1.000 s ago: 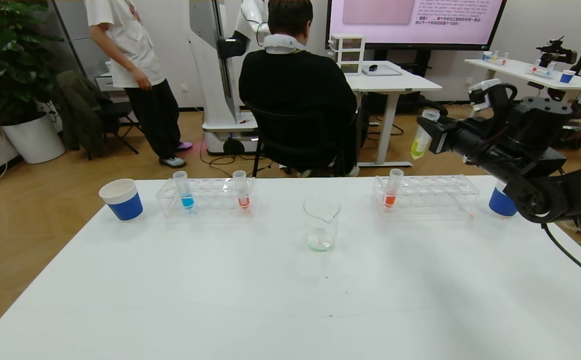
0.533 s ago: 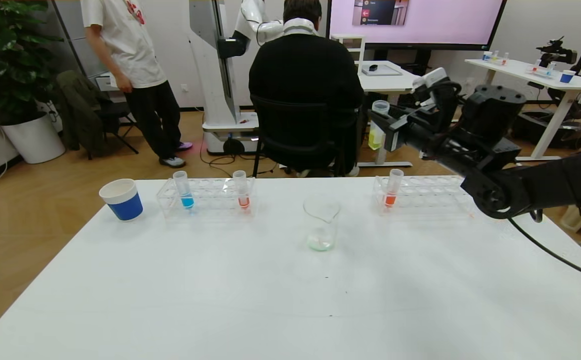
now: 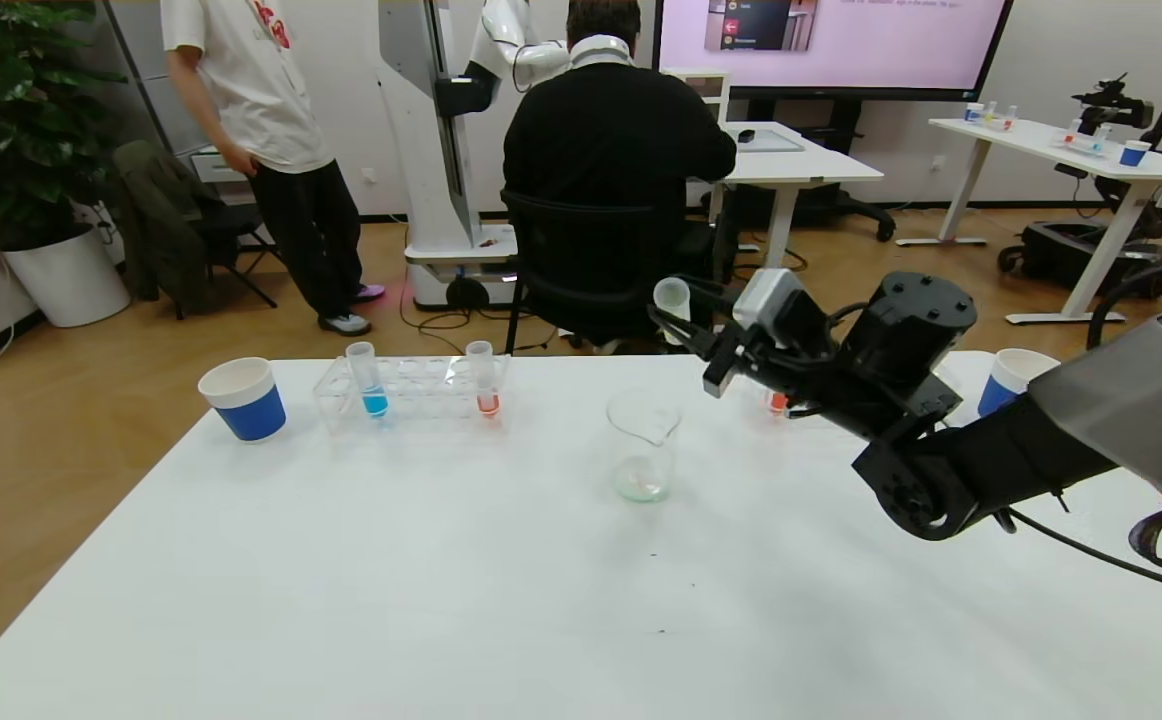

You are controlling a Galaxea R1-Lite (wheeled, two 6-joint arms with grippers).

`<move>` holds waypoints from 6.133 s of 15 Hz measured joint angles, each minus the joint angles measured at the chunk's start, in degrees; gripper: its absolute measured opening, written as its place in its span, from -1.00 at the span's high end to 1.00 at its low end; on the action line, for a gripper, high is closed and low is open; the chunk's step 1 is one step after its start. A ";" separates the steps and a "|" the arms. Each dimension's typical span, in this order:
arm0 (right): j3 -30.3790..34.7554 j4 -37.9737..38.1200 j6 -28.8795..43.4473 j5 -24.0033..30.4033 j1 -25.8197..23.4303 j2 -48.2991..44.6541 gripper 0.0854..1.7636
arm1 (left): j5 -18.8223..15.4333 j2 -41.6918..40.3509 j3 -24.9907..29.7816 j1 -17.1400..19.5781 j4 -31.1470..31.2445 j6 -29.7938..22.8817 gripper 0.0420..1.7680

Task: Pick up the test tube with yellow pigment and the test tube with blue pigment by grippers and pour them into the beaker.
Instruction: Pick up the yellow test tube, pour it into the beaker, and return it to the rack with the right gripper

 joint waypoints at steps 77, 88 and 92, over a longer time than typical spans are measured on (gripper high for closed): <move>-14.30 1.94 -54.27 25.56 -5.68 12.80 0.49 | -0.02 0.00 0.00 0.00 0.00 0.00 -0.98; -4.74 -11.68 -0.96 -4.71 -6.75 1.05 0.49 | 0.00 0.00 0.00 0.00 0.00 -0.02 -0.98; 6.57 -7.50 17.46 -21.00 -4.60 -5.38 0.49 | -0.02 0.00 0.00 0.00 0.00 0.00 -0.98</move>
